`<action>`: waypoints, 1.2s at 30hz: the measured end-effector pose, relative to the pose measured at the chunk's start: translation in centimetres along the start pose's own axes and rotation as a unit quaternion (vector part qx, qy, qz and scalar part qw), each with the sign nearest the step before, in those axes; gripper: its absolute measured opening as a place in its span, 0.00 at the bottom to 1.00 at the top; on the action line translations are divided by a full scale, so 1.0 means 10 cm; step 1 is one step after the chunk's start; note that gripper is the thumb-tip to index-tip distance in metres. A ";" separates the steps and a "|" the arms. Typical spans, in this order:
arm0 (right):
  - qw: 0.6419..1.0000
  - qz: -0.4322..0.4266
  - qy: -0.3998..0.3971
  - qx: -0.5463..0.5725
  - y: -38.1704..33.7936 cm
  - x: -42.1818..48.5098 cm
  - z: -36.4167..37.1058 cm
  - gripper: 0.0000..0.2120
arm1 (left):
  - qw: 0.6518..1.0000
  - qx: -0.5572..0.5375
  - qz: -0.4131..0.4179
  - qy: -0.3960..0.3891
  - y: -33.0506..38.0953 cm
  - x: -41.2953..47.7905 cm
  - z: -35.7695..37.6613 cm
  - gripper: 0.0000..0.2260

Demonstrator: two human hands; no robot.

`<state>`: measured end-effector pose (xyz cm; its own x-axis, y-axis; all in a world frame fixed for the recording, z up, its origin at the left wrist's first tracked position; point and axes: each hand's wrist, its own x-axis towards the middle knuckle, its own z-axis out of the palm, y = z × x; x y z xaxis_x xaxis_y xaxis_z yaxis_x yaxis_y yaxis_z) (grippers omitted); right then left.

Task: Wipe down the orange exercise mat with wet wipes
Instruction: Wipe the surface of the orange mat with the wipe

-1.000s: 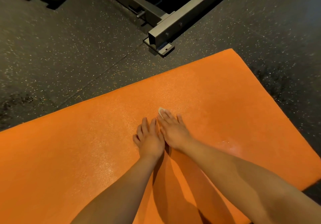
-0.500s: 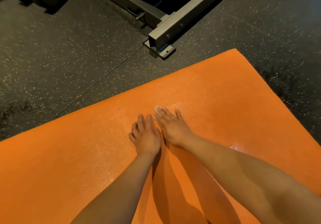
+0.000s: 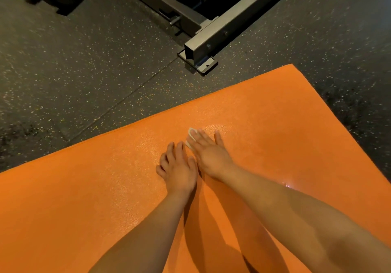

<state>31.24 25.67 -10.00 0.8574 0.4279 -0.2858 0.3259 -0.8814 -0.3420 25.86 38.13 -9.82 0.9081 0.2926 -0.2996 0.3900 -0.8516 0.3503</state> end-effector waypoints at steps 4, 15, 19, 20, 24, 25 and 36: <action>0.968 0.234 0.089 0.029 0.52 -0.08 -0.07 0.35 | 0.999 0.032 0.007 -0.027 0.08 0.13 0.04 0.26; 1.000 -0.007 0.019 0.011 0.19 0.26 -0.03 0.31 | 1.000 0.018 0.003 0.011 -0.02 0.38 -0.12 0.26; 0.972 0.216 0.084 0.022 0.56 0.38 -0.21 0.37 | 0.998 0.010 -0.051 -0.028 0.02 0.63 -0.15 0.29; 0.967 0.233 0.092 0.035 0.53 0.43 -0.23 0.37 | 0.998 0.009 -0.053 -0.028 0.04 0.64 -0.12 0.29; 0.996 0.060 0.041 0.046 0.05 0.58 -0.17 0.35 | 0.999 -0.010 -0.040 -0.013 0.03 0.62 -0.03 0.29; 0.999 0.012 0.022 0.041 -0.05 0.63 -0.15 0.35 | 0.999 -0.008 -0.037 -0.012 0.02 0.62 -0.04 0.30; 0.996 0.061 0.031 0.055 -0.11 1.00 -0.21 0.36 | 0.997 -0.037 -0.021 -0.063 -0.03 0.65 -0.12 0.30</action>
<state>40.28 30.47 -10.63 0.9121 0.3030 -0.2762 0.1753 -0.8972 -0.4053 31.84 40.83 -10.87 0.8660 0.2665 -0.4230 0.4418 -0.8041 0.3979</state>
